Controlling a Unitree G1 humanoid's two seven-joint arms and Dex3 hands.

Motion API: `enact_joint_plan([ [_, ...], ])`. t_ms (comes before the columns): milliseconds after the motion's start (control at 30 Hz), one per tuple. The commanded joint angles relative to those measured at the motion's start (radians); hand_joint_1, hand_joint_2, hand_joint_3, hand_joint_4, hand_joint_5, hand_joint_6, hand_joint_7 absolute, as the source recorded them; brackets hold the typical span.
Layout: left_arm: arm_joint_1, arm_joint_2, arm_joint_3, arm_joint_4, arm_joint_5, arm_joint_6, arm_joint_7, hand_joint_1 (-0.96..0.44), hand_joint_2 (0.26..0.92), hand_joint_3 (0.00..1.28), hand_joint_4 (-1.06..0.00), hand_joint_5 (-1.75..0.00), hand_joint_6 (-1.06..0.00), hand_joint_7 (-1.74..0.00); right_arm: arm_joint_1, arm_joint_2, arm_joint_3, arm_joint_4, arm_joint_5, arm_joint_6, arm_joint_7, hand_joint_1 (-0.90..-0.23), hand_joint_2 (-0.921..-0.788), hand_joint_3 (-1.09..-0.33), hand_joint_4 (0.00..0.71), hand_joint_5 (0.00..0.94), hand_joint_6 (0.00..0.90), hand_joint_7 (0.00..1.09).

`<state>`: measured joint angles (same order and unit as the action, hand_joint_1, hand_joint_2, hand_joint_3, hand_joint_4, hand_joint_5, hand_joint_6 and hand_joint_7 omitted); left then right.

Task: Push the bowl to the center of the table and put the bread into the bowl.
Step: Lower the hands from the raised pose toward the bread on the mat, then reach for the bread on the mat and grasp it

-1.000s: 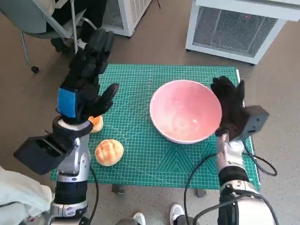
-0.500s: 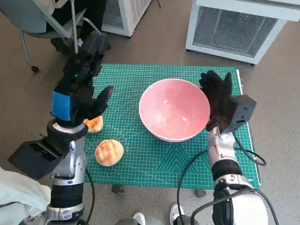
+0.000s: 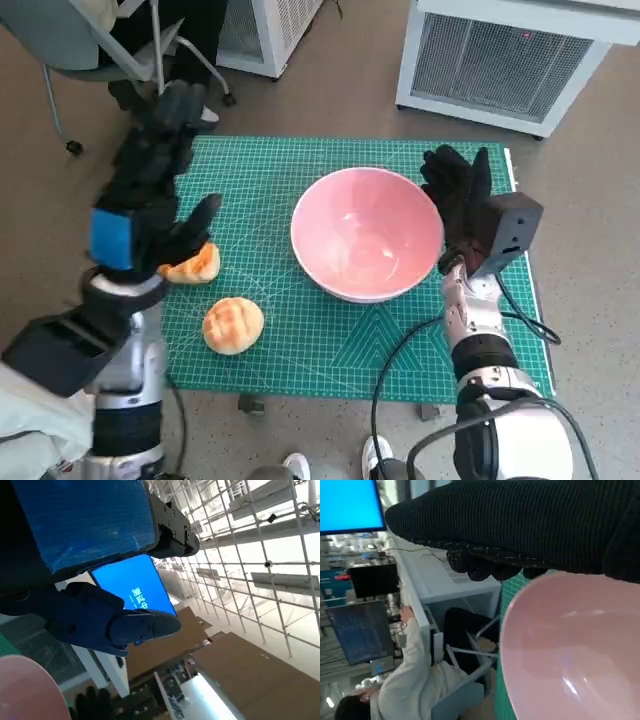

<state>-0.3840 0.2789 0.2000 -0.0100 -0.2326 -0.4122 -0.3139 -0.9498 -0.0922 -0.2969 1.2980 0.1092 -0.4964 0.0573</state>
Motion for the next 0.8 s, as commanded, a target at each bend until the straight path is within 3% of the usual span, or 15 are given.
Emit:
enact_joint_plan([
  [33, 0.021, 0.085, 0.046, -0.010, 0.032, -0.009, -0.018, -0.47, 0.921, 0.37, -0.24, 0.00, -0.34, 0.00, -0.002, -0.016, 0.012, -0.039, -0.012, -0.090, 0.017, -0.524, -0.921, -0.877, 0.206, 0.006, 0.123, 0.27],
  [233, 0.022, 0.103, 0.047, -0.006, 0.037, -0.014, -0.019, -0.47, 0.921, 0.38, -0.24, 0.00, -0.34, 0.00, -0.001, -0.017, 0.021, -0.043, -0.009, -0.117, 0.018, -0.527, -0.921, -0.874, 0.208, 0.006, 0.120, 0.28],
  [267, 0.017, 0.204, 0.068, 0.025, 0.094, -0.007, -0.050, -0.47, 0.921, 0.38, -0.24, 0.00, -0.34, 0.00, 0.009, -0.029, 0.043, -0.113, -0.023, -0.213, 0.045, -0.527, -0.921, -0.874, 0.208, 0.006, 0.120, 0.29],
  [300, 0.013, 0.280, 0.084, 0.049, 0.136, -0.002, -0.073, -0.48, 0.921, 0.38, -0.24, 0.00, -0.33, 0.00, 0.016, -0.038, 0.060, -0.166, -0.033, -0.285, 0.064, -0.531, -0.921, -0.883, 0.223, 0.011, 0.078, 0.40],
  [367, 0.004, 0.388, 0.098, 0.090, 0.205, 0.003, -0.108, -0.50, 0.921, 0.36, -0.25, 0.00, -0.33, 0.00, 0.029, -0.047, 0.082, -0.253, -0.031, -0.382, 0.111, -0.538, -0.921, -0.890, 0.240, 0.018, 0.040, 0.51],
  [533, -0.022, 0.527, 0.054, 0.188, 0.293, -0.009, -0.180, -0.52, 0.921, 0.28, -0.25, 0.00, -0.33, 0.00, 0.060, -0.046, 0.113, -0.390, 0.014, -0.457, 0.208, -0.563, -0.921, -0.882, 0.264, 0.028, 0.004, 0.63],
  [733, -0.077, 0.631, -0.030, 0.291, 0.336, 0.039, -0.299, -0.51, 0.921, 0.13, -0.24, 0.00, -0.34, 0.00, 0.096, -0.052, 0.146, -0.509, 0.101, -0.446, 0.330, -0.580, -0.921, -0.853, 0.270, 0.033, 0.000, 0.66],
  [800, -0.099, 0.646, -0.064, 0.317, 0.352, 0.075, -0.333, -0.50, 0.911, 0.09, -0.24, 0.00, -0.34, 0.00, 0.111, -0.052, 0.156, -0.544, 0.112, -0.440, 0.350, -0.586, -0.921, -0.845, 0.271, 0.033, -0.001, 0.66],
])
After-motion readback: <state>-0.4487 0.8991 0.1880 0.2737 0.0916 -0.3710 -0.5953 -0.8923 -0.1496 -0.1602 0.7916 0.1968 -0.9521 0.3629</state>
